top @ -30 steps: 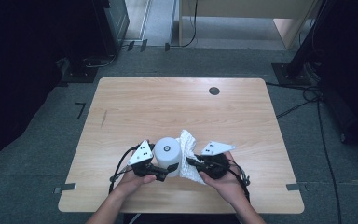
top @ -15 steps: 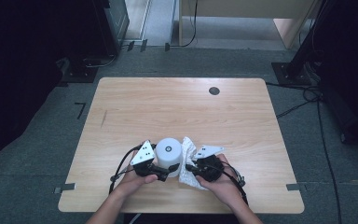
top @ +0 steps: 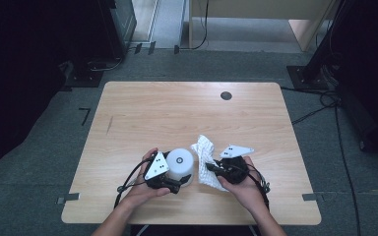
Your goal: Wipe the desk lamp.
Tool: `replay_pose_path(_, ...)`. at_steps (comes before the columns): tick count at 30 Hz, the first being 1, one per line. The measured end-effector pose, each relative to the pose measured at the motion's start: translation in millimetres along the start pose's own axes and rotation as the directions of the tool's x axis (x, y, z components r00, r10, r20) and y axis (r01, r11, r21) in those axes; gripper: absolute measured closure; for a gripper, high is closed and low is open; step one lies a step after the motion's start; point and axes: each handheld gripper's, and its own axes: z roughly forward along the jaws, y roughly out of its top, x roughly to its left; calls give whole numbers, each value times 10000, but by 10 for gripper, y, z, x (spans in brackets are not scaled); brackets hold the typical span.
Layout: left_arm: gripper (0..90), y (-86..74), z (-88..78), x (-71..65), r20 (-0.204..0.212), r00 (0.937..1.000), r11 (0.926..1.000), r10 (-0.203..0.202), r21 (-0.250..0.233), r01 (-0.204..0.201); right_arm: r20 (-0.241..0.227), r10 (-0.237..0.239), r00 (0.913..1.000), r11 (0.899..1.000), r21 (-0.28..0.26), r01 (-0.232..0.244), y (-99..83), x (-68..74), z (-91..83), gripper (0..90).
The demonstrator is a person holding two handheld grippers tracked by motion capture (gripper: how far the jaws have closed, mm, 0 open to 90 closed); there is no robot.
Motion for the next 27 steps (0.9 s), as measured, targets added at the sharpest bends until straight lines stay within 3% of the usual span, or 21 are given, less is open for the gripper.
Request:
replay_pose_path(4,8,-7,-88,-75,-563,9980,9995,-295,75,300,87,139,9999,9998,-116,-138,-2,-57,-41,776)
replay_pose_path(6,7,-23,-94,-159,-1176,9911,9978,-617,175,642,117,197,9997,9997,-137,-195,-3,-71,-50,776)
replay_pose_path(7,9,-22,-85,-203,-1413,9852,9950,-968,97,992,118,209,9997,9997,-158,-207,-3,-74,-50,776)
replay_pose_path(8,11,-15,-70,-251,-1845,9747,9917,-1264,4,1287,127,246,9996,9996,-153,-244,-2,-72,-52,776)
replay_pose_path(9,8,1,-44,-307,-2439,9574,9872,-1546,0,1594,120,220,9997,9996,-169,-218,1,-72,-51,776)
replay_pose_path(10,5,15,-29,-357,-2729,9461,9840,-1745,-141,1774,129,210,9997,9996,-178,-208,2,-68,-50,776)
replay_pose_path(12,9,35,17,-444,-3381,9231,9804,-1830,72,1970,76,152,9999,9998,-152,-151,1,-60,-44,776)
replay_pose_path(13,29,30,30,-460,-3326,9242,9791,-1877,112,2029,96,119,9999,9999,-123,-118,-1,-58,-40,776)
replay_pose_path(15,64,6,57,-460,-3484,9205,9804,-1767,210,1961,87,99,9999,9999,-112,-98,-3,-58,-36,776)
replay_pose_path(18,82,3,55,-391,-3234,9312,9823,-1681,244,1858,76,158,9998,9997,-175,-157,3,-57,-43,776)
replay_pose_path(21,83,25,35,-260,-2366,9566,9836,-1699,184,1793,4,113,9999,9993,-343,-113,20,-52,-76,776)
replay_pose_path(23,83,54,17,-172,-1124,9820,9884,-1520,-128,1516,-241,114,9996,9979,-629,-129,43,-42,-123,776)
replay_pose_path(25,83,88,-2,-126,-105,9971,9959,-758,-509,751,-430,55,9991,9957,-921,-94,83,-25,-192,776)
replay_pose_path(26,84,105,-10,-95,610,9968,9969,-513,-571,548,-468,-31,9989,9940,-1096,-21,108,-17,-232,776)
replay_pose_path(27,84,119,-13,-70,1146,9923,9970,-463,-567,531,-536,-31,9986,9917,-1286,-38,132,-2,-278,776)
